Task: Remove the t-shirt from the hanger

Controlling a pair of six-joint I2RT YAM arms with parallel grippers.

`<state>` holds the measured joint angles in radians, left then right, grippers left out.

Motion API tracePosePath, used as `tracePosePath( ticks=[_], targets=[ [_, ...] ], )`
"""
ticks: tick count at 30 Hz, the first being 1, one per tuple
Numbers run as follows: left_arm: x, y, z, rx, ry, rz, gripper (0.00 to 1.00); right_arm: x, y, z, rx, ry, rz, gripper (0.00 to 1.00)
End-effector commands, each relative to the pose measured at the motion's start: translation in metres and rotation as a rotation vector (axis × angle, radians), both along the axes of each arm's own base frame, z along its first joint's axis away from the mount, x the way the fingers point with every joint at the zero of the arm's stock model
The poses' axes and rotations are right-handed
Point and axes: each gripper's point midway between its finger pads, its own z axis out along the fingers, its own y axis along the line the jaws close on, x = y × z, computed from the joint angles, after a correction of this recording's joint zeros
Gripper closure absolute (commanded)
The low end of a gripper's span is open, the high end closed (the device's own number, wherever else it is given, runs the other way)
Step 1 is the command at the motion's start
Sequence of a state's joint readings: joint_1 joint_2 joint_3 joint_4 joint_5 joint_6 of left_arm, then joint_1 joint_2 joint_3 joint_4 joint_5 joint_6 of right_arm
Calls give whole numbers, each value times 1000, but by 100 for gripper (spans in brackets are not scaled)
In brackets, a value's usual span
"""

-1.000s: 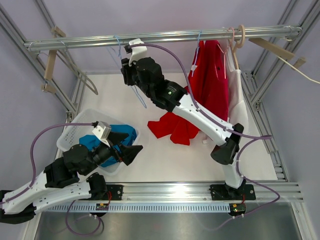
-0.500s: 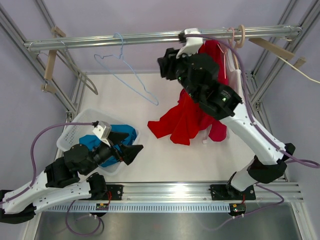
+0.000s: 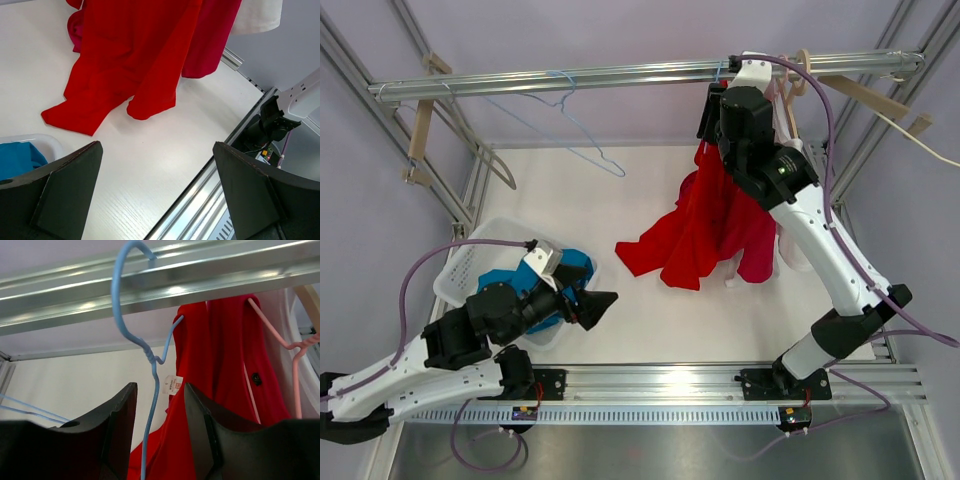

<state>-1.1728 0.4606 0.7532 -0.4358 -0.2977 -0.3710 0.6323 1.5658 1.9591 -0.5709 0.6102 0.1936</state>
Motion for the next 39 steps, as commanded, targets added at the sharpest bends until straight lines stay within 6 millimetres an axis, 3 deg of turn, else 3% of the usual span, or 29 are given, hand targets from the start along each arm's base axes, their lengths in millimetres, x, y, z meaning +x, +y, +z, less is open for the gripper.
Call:
tracePosePath(
  ticks=[1, 7, 10, 13, 17, 19, 26, 29, 35, 36, 38, 39],
  targets=[
    [-4, -11, 25, -81, -18, -39, 1, 9, 5, -11, 27, 39, 32, 53],
    [-3, -14, 21, -80, -8, -41, 1, 16, 2, -33, 25, 83, 22, 64],
    [-3, -16, 23, -82, -9, -48, 1, 12, 0, -33, 32, 79, 21, 68],
    [-4, -19, 23, -79, -7, -55, 1, 7, -3, -29, 37, 68, 22, 81],
    [-4, -24, 22, -81, -2, -64, 1, 3, -6, -14, 38, 21, 36, 99],
    [-4, -26, 22, -84, -1, -70, 1, 1, -4, -8, 27, 2, 63, 100],
    [-4, -32, 23, -82, 5, -80, 1, -22, -4, 47, 80, -178, 161, 100],
    [-4, -35, 24, -80, 3, -90, 1, -31, -6, 54, 96, -209, 185, 100],
    [-9, -52, 29, -85, 11, -155, 1, -40, -8, 21, 114, -129, 186, 100],
    [-14, -58, 36, -100, 7, -190, 1, -39, -6, -3, 119, -84, 186, 100],
    [-19, -67, 40, -100, 9, -233, 1, -49, -10, -10, 154, -85, 186, 100],
    [-19, -75, 39, -86, 13, -246, 1, -51, -9, -32, 166, -46, 183, 100]
  ],
)
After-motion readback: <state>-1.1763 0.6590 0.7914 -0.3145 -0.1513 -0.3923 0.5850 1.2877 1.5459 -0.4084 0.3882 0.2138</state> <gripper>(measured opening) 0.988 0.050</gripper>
